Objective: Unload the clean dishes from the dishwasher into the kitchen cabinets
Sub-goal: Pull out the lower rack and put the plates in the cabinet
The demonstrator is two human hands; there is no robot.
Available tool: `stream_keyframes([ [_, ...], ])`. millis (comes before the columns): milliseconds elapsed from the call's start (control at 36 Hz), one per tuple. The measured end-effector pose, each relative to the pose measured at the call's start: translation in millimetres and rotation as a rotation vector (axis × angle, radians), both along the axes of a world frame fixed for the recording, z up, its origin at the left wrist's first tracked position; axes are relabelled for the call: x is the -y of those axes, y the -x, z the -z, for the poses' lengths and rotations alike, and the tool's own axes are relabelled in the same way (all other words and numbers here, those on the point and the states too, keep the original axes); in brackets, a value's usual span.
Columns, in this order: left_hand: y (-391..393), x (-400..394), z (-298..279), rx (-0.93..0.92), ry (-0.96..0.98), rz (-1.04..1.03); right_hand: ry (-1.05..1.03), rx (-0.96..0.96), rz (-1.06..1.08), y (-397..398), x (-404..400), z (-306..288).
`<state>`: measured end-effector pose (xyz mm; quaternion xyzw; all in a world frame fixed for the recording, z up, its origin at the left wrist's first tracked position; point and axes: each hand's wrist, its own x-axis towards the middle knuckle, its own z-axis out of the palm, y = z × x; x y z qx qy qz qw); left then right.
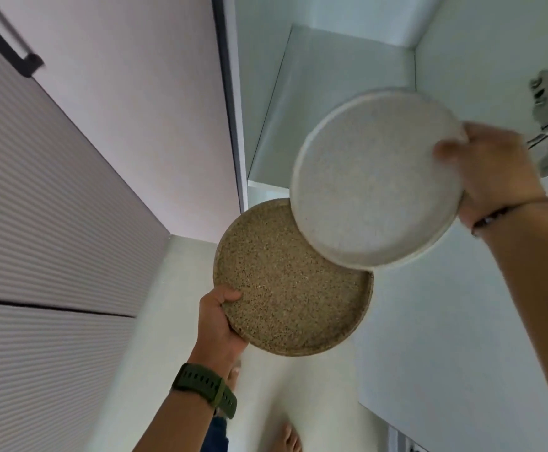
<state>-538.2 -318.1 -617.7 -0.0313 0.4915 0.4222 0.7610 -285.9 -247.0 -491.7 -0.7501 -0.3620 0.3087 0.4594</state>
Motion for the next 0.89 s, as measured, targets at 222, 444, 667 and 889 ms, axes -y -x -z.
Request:
stream_keyframes([
  [222,3.5,-18.3,17.2,0.069,-0.047,0.076,-0.212,0.742,-0.185,16.4,-73.9,-14.5],
  [444,18.7,-23.0,20.6,0.081,-0.128,0.131,-0.339,1.143,-0.589,51.3,-104.4,52.4],
  [667,35.5,-19.1,26.7,0.102,-0.118,0.122,-0.188,1.377,-0.844,35.4,-116.0,126.5],
  [889,42.5,-21.0,30.4,0.061,-0.082,0.088,0.254,1.285,-0.882,30.2,-108.1,162.8],
])
